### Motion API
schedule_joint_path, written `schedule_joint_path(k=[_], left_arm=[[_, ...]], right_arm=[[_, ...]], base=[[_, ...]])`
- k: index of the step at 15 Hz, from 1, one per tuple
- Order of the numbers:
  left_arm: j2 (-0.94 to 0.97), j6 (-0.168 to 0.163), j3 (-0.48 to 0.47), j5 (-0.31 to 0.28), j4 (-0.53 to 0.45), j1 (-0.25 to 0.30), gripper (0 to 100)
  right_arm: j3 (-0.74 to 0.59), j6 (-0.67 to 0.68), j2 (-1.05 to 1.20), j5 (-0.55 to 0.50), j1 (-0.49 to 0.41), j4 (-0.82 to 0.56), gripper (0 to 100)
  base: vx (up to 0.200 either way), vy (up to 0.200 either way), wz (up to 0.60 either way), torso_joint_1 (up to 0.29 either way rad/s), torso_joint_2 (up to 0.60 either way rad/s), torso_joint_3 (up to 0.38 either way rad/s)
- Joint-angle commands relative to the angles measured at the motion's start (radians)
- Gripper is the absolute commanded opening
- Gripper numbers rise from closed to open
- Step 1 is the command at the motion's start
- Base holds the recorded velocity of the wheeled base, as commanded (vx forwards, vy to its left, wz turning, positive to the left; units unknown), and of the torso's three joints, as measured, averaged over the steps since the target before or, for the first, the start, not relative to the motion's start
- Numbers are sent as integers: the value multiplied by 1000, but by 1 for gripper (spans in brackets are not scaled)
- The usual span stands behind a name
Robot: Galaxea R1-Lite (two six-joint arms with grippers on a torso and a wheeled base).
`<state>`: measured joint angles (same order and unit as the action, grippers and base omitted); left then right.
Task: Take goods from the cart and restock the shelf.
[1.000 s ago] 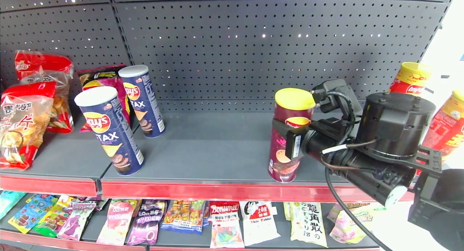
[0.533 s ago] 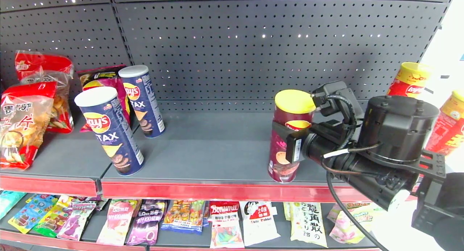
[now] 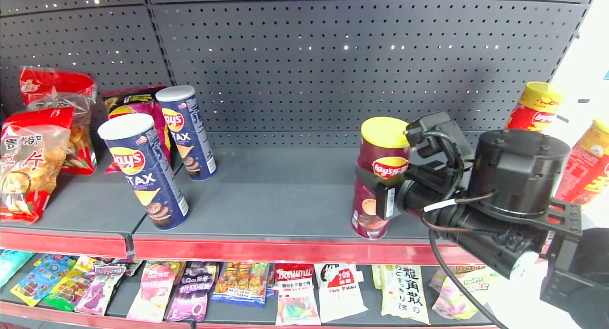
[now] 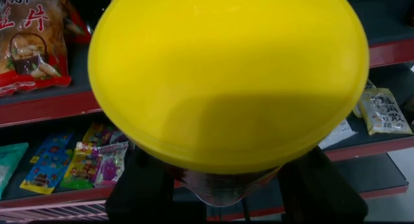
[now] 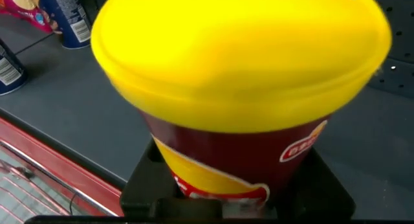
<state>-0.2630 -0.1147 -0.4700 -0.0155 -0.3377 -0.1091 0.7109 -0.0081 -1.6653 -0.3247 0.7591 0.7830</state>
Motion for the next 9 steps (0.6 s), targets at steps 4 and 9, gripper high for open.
schedule_joint_path(k=[4, 9], left_arm=[[2, 0, 5, 0, 0, 0, 0], [-4, 0, 5, -6, 2, -1, 0]], right_arm=[[-1, 0, -1, -2, 3, 15, 100], [-44, 0, 68, -8, 3, 13, 100]], base=[[0, 0, 0, 0, 0, 0], [0, 0, 0, 0, 0, 0]])
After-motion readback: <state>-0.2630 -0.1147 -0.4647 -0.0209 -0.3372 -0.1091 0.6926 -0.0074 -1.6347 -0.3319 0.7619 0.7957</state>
